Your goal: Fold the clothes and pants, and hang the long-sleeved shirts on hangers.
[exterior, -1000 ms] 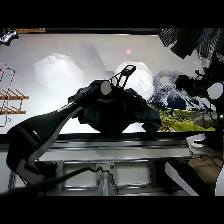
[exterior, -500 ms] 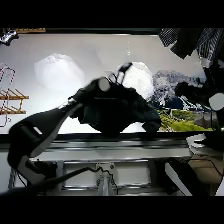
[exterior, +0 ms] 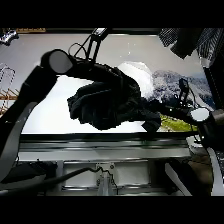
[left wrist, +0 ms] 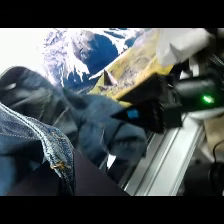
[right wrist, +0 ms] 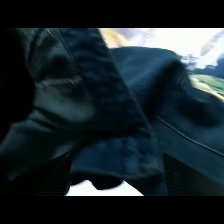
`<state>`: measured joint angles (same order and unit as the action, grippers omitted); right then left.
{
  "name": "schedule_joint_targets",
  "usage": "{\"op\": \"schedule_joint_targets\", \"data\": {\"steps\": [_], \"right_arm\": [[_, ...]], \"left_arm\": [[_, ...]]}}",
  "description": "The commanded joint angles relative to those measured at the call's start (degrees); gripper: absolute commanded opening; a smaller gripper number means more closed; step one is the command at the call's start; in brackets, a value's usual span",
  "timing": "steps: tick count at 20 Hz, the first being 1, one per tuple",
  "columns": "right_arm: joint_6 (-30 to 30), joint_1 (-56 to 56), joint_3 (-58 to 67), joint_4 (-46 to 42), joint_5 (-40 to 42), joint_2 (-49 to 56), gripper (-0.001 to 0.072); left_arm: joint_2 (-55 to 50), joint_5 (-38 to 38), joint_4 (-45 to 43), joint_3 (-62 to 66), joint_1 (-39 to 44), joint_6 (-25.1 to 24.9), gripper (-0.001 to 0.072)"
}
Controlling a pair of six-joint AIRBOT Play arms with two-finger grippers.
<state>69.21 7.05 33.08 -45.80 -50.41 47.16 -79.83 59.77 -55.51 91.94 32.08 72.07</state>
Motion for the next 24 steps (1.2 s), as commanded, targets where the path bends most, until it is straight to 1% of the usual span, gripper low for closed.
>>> {"op": "schedule_joint_targets", "data": {"steps": [1, 3, 5, 7, 9, 12, 14, 17, 18, 19, 20, 22, 23, 24], "right_arm": [[-9.31, 0.00, -1.57, 12.24, 2.75, 5.73, 0.0644], [-11.65, 0.00, -1.57, 14.91, 0.90, 10.49, 0.0647], [-12.41, 0.00, -1.60, 14.36, 0.59, 13.31, 0.0647], [-13.00, 0.00, -1.60, 13.55, 2.27, 13.86, 0.0647], [-12.96, 0.00, -1.60, 12.57, 3.65, 13.88, 0.0646], [-12.87, -0.02, -1.62, 13.05, 1.90, 15.47, 0.0646], [-11.74, -0.02, -2.25, 15.26, 0.35, 17.20, 0.0646], [-11.89, -0.02, -3.80, 22.95, 2.10, 17.66, 0.0643], [-12.02, -0.11, -3.80, 25.44, 2.29, 17.66, 0.0623], [-12.76, -0.57, -3.80, 27.85, 2.54, 17.68, 0.0619], [-13.22, -1.49, -3.78, 29.92, 3.21, 17.66, 0.0589], [-13.38, -4.20, -3.72, 33.44, 6.36, 17.66, 0.0384], [-13.35, -5.62, -3.41, 33.92, 8.22, 17.64, 0.0179], [-13.35, -6.49, -2.69, 33.90, 8.68, 17.57, 0.0057]], "left_arm": [[3.17, 5.49, -3.23, -0.04, -0.35, 1.25, 0.0025], [3.82, 6.08, -3.34, -0.04, -0.35, 1.66, 0.0025], [4.50, 6.03, -5.62, -0.04, -0.39, 2.73, 0.0025], [4.83, 6.43, -8.41, -0.04, -0.39, 4.46, 0.0025], [4.85, 7.23, -8.37, -0.04, -0.39, 4.46, 0.0025], [4.94, 7.19, -8.37, -0.04, -0.37, 4.50, 0.0025], [5.03, 7.15, -8.85, -0.04, -0.42, 4.66, 0.0025], [5.01, 7.13, -9.22, -0.04, -0.42, 4.66, 0.0025], [5.01, 7.10, -9.25, -0.04, -0.42, 4.66, 0.0025], [5.01, 7.02, -9.22, -0.04, -0.42, 4.66, 0.0025], [5.01, 6.73, -9.22, -0.04, -0.42, 4.66, 0.0025], [5.01, 5.75, -9.22, -0.04, -0.42, 4.66, 0.0025], [5.01, 5.35, -9.25, -0.04, -0.42, 4.66, 0.0025], [5.05, 5.22, -9.40, -0.02, -0.63, 4.63, 0.0025]]}}
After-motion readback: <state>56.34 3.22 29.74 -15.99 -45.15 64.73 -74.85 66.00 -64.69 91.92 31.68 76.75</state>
